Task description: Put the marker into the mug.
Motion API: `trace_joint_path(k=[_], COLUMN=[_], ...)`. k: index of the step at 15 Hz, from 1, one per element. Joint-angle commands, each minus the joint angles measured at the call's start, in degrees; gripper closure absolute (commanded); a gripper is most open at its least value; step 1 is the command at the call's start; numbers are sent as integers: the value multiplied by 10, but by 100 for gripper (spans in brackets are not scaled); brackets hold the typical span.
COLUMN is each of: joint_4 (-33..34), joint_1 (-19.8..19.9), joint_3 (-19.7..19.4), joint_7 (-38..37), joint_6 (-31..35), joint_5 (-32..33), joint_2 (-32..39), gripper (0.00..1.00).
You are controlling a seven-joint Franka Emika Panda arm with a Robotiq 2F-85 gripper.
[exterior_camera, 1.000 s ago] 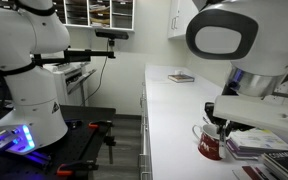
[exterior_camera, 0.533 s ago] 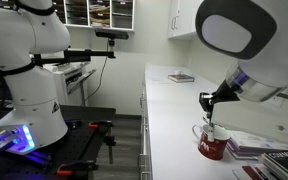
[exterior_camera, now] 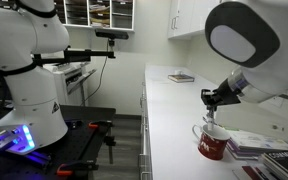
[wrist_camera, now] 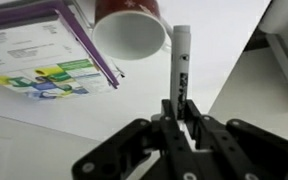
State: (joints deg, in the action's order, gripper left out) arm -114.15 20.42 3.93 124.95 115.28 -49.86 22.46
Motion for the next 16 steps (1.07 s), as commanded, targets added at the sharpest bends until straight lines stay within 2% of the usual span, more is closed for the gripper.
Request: trace_joint_path(k=[1, 8, 16], joint_4=[62, 192, 289], joint_1=[-5, 8, 11], joint_3=[-14, -15, -10], joint_7=[57, 85, 90], joint_6=[-77, -192, -233], joint_5=[-35, -55, -57], joint_2=[52, 184, 282], gripper=[95, 95, 95])
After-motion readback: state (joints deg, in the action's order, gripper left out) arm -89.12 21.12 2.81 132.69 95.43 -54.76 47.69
